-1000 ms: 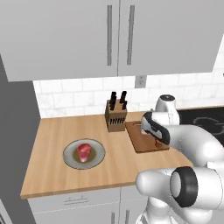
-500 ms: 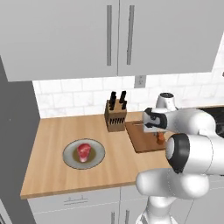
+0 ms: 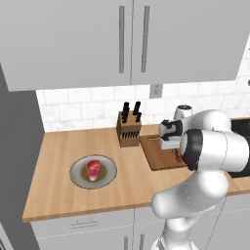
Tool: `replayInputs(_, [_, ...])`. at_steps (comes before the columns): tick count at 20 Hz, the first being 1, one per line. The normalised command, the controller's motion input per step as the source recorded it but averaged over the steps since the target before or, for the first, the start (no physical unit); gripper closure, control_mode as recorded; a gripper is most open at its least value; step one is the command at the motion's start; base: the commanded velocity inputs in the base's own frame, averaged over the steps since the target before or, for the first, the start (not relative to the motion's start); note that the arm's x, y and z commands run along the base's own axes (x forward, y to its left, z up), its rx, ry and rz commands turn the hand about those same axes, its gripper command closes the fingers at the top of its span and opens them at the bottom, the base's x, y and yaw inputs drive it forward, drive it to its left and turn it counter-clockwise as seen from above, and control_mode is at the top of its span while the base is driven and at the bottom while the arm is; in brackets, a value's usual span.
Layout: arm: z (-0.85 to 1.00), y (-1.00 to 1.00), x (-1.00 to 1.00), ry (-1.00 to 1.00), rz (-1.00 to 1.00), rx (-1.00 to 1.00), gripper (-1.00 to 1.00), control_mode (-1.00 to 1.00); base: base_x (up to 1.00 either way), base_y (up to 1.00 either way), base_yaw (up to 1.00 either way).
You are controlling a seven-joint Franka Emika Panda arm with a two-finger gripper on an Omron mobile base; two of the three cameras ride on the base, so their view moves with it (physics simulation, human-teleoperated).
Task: Pick up the knife from the drawer and place it on the cutting board. Then place the meat from the plate to the cutting board.
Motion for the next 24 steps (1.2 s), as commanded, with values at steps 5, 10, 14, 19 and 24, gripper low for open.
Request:
replayInputs(5, [-0.44,0.00,0.14,0.00,0.03,0.00,1.00,-1.00,0.00,0.00,0.00])
replayInputs(10, [-0.34,0.00,0.11,0.00,0.02,0.00,1.00,-1.00,0.00,0.00,0.00])
replayInputs(14, [-0.29,0.00,0.10,0.00,0.00,0.00,1.00,-1.00,0.00,0.00,0.00])
replayInputs(19, [-0.06,0.00,0.07,0.01,0.00,0.00,-1.00,-1.00,0.00,0.00,0.00])
replayInputs(24, [0.07,0.01,0.01,0.00,0.00,0.00,-1.00,-1.00,0.00,0.00,0.00])
